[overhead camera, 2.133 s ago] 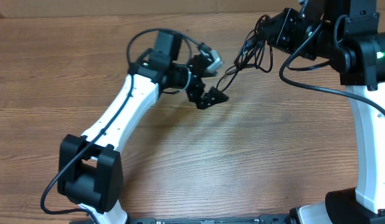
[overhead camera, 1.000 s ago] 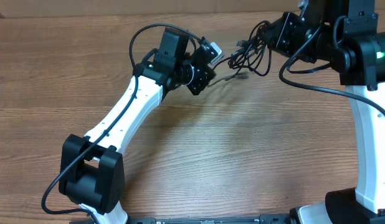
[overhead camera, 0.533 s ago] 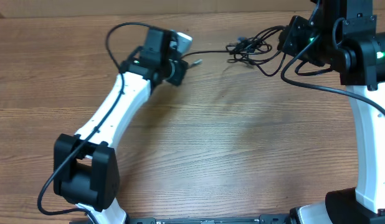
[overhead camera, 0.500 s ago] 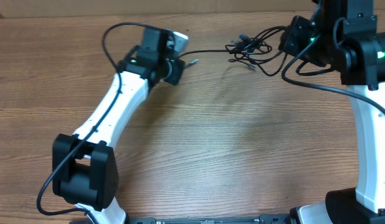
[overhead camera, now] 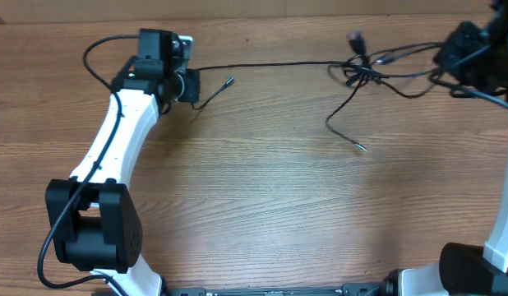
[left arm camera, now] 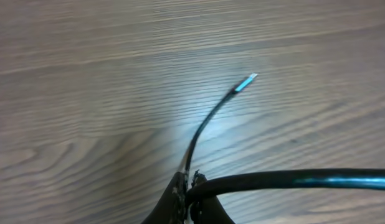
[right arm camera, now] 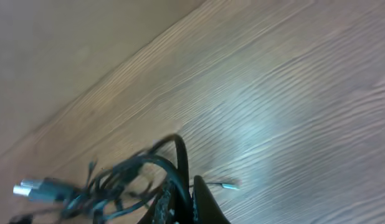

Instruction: Untangle cables

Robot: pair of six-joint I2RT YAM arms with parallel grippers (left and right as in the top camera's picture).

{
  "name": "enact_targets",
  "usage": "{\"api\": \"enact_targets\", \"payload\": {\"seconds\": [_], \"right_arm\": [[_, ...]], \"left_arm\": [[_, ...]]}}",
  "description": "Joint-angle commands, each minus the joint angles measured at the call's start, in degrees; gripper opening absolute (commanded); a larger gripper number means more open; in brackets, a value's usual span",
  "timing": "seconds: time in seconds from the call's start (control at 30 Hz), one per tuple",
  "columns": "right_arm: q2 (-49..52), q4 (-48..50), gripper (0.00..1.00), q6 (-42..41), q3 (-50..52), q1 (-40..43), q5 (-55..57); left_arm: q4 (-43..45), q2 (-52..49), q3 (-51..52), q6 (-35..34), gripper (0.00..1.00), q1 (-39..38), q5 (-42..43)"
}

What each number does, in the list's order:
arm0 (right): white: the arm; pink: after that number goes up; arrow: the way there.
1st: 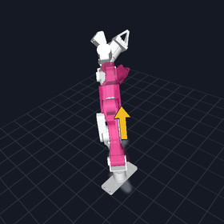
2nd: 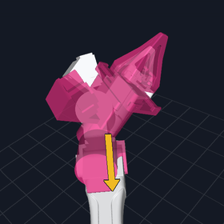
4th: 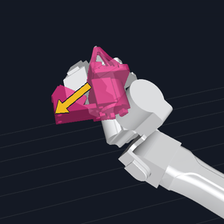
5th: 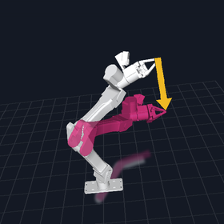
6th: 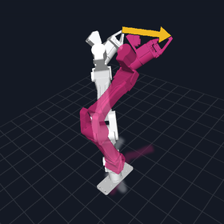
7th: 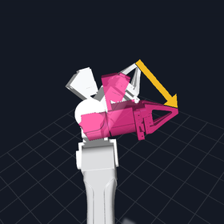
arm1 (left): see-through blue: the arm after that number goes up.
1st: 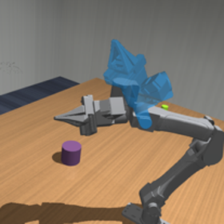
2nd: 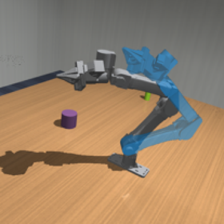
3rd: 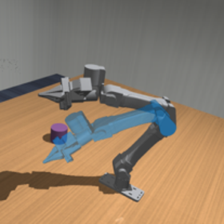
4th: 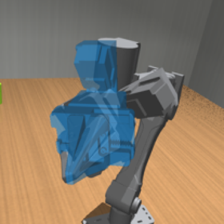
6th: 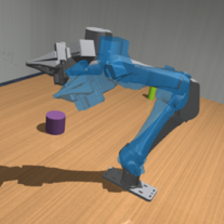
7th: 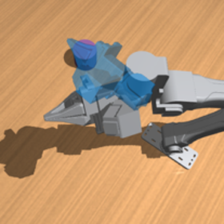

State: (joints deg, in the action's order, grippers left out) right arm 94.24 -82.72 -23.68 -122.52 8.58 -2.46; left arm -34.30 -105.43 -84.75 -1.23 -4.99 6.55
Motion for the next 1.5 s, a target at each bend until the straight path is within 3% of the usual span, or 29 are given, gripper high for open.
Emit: {"api": "enact_targets", "payload": {"seconds": [0.0, 0.53, 0.83, 1.1, 1.2, 1.27, 1.33, 1.47], "right_arm": [[-1.4, 0.0, 0.04, 2.0, -1.7, 5.6, 4.6], [-1.3, -1.0, 0.04, 6.4, -1.7, 17.7, 7.6], [-0.6, -0.9, 0.04, 6.2, -1.7, 26.4, 6.6], [-0.6, -1.0, 0.04, 6.2, -1.7, 26.8, 4.7], [-0.6, -1.0, 0.04, 6.2, -1.7, 26.8, 4.7], [-0.6, -1.0, 0.04, 6.3, -1.7, 26.8, 4.2], [-0.6, -1.0, 0.04, 6.5, -1.7, 26.8, 3.2], [-0.6, -1.0, 0.04, 7.5, -1.7, 26.7, -0.1]], "left_arm": [[-0.2, 0.6, -0.4, -2.5, 0.04, 4.2, -4.2], [0.1, 0.6, -0.4, -8.1, 0.04, 10.2, -15.0], [0.4, 0.6, -0.4, -9.1, 0.04, 12.1, -14.8], [0.6, 0.6, -0.4, -9.1, 0.05, 12.1, -10.8], [0.7, 0.6, -0.4, -9.1, 0.41, 12.1, -9.7], [0.7, 0.6, -0.4, -9.1, 0.75, 12.1, -9.4], [0.7, 0.6, -0.4, -8.9, 1.00, 12.0, -9.4], [0.7, 0.6, -0.4, -6.2, 0.99, 12.0, -5.2]]}}
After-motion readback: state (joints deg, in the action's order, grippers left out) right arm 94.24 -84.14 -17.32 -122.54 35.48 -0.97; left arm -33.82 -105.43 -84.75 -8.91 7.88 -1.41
